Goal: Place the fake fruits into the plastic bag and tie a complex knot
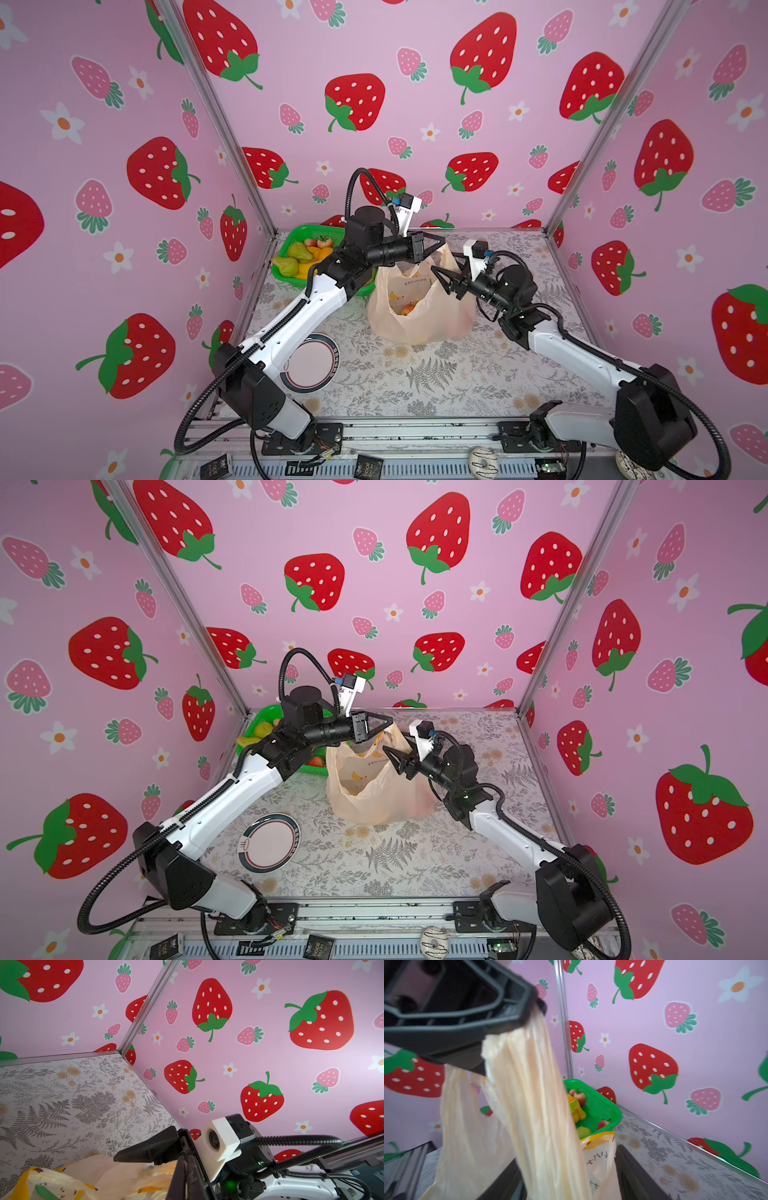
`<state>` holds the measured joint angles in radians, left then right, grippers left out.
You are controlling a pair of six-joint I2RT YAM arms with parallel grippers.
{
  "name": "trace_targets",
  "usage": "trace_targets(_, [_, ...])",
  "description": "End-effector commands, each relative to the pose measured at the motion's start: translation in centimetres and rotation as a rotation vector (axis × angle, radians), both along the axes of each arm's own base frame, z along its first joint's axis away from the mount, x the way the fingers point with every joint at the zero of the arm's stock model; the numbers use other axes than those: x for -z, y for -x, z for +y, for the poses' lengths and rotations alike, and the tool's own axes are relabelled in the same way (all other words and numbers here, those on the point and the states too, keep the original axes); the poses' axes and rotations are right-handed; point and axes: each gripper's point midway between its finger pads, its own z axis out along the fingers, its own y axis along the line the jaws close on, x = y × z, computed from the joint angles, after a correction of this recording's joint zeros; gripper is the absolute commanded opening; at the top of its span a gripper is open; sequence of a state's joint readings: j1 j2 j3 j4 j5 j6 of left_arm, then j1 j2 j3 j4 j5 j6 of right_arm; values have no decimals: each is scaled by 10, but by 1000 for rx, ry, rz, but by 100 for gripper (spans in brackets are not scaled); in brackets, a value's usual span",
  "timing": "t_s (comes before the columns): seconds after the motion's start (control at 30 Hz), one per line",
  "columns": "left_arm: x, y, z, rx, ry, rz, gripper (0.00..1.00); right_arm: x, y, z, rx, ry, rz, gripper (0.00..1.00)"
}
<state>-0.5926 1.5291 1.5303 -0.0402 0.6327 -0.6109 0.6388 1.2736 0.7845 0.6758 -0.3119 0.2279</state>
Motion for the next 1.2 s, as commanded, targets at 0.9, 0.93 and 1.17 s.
trace_targets(0.9, [-23,7,3,-11,31,-68,0,41,7,-16,-9,119,44,83])
trace_targets(0.93, [-24,8,3,-9,33,-70,0,39,11,-14,-70,128,36,88])
trace_targets(1.17, [-29,13,5,2,43,-79,0,27,6,-19,-275,112,10,100])
